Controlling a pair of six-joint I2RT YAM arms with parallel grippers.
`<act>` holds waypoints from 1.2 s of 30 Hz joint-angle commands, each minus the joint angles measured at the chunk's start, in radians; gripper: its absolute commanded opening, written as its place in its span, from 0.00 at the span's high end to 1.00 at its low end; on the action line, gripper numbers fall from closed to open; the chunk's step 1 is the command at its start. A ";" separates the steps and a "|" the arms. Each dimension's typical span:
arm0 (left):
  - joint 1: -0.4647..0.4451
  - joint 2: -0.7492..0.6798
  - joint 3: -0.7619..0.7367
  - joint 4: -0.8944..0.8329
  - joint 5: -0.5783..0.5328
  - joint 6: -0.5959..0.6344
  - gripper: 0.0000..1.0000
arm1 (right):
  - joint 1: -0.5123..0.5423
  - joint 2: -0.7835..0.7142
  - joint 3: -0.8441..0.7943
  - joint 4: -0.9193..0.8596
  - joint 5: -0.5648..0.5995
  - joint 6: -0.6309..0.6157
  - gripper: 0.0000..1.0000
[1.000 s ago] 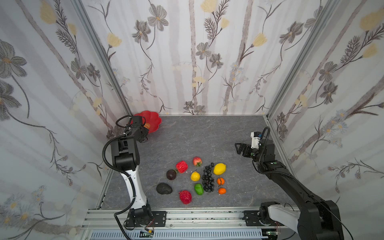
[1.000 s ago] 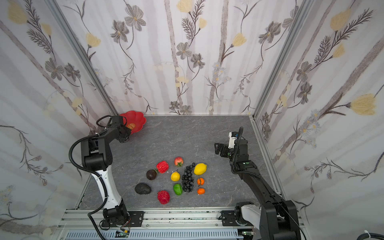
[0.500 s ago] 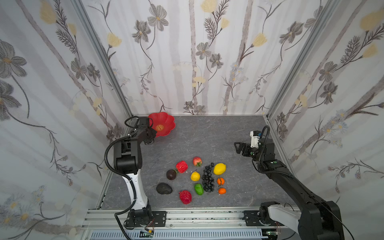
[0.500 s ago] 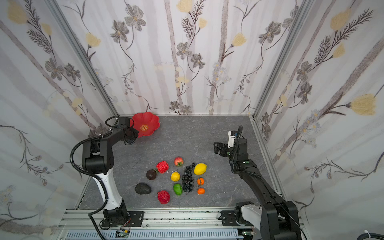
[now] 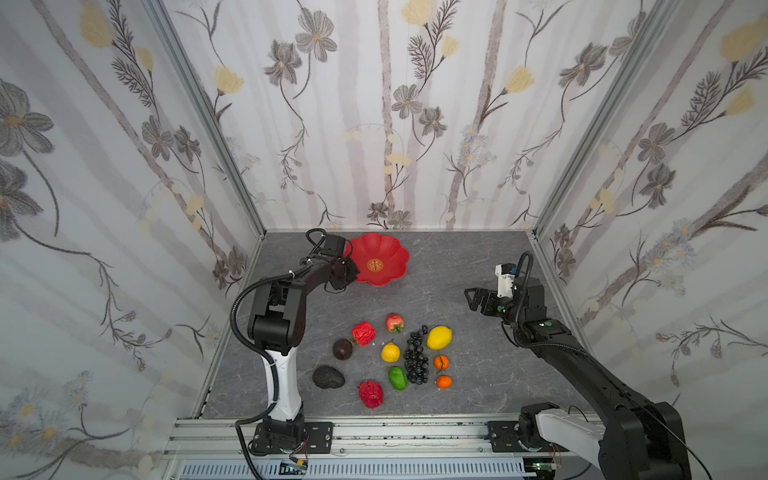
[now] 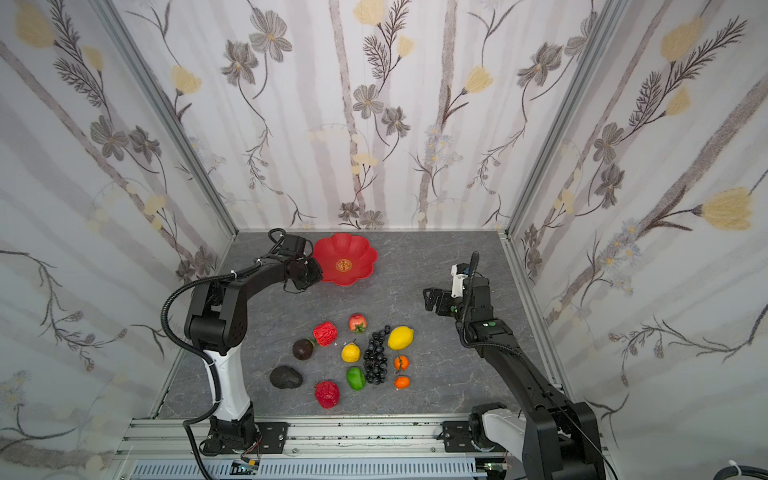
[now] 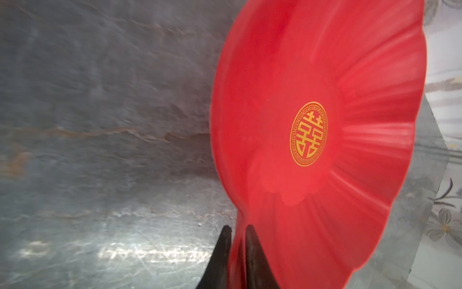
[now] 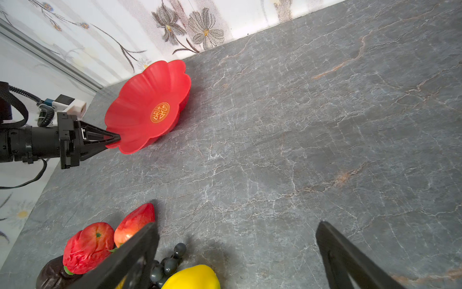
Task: Place and organize the fake fruits in the fruit bowl
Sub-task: 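Slide the red bowl to table center with left gripper while right arm advances, then reach right gripper to the red apple while left gripper releases the bowl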
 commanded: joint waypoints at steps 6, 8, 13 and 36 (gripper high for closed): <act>-0.090 -0.026 0.007 -0.057 0.121 0.106 0.87 | 0.093 0.036 0.011 0.009 0.032 0.060 0.01; -0.108 -0.028 0.009 -0.061 0.135 0.126 0.87 | 0.124 0.046 0.018 0.006 0.048 0.066 0.01; -0.148 -0.014 0.009 -0.063 0.167 0.141 0.87 | 0.186 0.070 0.046 -0.010 0.083 0.072 0.01; -0.162 -0.141 -0.103 -0.016 0.126 0.084 0.39 | 0.291 0.093 0.121 -0.183 0.175 0.114 0.01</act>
